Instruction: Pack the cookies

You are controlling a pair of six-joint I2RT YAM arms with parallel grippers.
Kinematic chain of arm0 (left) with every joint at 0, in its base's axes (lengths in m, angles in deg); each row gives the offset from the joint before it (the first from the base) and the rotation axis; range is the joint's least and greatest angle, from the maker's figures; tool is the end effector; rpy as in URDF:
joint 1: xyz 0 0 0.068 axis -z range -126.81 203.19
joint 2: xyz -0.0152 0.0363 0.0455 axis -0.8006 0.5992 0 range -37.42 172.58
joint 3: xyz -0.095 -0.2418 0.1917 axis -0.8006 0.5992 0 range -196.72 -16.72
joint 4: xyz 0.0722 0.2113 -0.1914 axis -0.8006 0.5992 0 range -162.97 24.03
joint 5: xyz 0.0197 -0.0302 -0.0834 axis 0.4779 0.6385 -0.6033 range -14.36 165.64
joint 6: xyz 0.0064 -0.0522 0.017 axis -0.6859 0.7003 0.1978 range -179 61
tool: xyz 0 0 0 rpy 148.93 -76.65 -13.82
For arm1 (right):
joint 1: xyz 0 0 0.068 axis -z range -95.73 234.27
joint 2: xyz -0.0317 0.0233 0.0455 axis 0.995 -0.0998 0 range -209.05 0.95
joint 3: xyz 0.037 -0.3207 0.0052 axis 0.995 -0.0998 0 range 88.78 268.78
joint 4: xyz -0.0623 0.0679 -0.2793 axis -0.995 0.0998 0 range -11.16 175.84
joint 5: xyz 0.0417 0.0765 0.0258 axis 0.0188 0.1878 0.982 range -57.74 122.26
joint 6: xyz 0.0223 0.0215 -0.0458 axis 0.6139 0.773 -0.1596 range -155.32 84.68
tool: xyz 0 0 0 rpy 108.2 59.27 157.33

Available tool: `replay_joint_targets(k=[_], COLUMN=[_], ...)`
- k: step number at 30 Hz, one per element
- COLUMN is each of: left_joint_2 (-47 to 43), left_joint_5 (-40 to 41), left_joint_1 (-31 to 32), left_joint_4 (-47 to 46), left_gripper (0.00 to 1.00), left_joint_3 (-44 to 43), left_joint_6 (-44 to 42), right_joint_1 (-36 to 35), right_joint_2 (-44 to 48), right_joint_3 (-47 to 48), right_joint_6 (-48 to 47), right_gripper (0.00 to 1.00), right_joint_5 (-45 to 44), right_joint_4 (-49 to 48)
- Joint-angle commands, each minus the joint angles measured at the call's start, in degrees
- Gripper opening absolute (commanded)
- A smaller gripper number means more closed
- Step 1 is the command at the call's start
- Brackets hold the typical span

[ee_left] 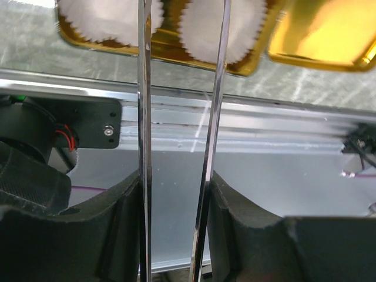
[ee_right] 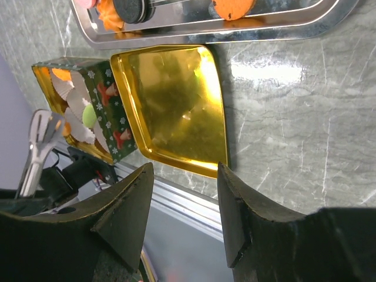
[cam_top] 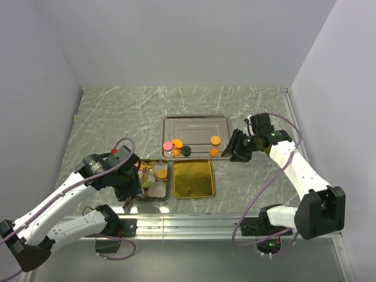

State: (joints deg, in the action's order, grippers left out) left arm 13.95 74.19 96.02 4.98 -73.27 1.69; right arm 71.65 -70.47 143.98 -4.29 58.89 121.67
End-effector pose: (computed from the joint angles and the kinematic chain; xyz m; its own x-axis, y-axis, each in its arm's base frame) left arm 0.0940 -0.0884 0.3384 -0.9403 -0.3169 -0.1240 -0.2753 0.9226 -0.2703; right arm 0.2501 0.0733 0.2998 -0.9338 0.2629 -0.2427 0.0710 0.8009 0.5946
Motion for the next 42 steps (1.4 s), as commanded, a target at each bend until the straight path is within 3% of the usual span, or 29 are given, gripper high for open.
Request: replay_joint_targets(k=[1, 13, 22, 28, 42], left_joint_2=[-2.8, -6.0, -12.7, -18.1, -21.2], left_joint_5=[0.9, 0.2, -6.4, -7.1, -6.4], left_joint_1=[-2.0, -9.5, -9.7, -9.6, -9.5], left_joint_4=[1.4, 1.5, 1.5, 1.4, 1.5], left_gripper=[0.44, 0.46, 0.47, 0.48, 0.52], left_joint_3=[2.2, 3.7, 8.8, 8.0, 12.5], left_joint_6=[3.4, -0.9, -0.8, 0.7, 1.8], right_joint_1=[-0.4, -0.4, -0.4, -0.5, -0.4], right_joint_2=[1.0, 1.4, 0.8, 0.1, -1.4], right_joint_3=[0.8, -0.4, -0.8, -1.2, -0.6], right_joint_6=[-0.4, -0.6, -0.4, -0.5, -1.4], right_gripper=[0.55, 0.55, 0.55, 0.55, 0.55], right_joint_5=[-0.1, -0.2, -0.4, -0.3, -0.4], right_joint_4=[-0.7, -0.9, -1.4, -1.9, -1.8])
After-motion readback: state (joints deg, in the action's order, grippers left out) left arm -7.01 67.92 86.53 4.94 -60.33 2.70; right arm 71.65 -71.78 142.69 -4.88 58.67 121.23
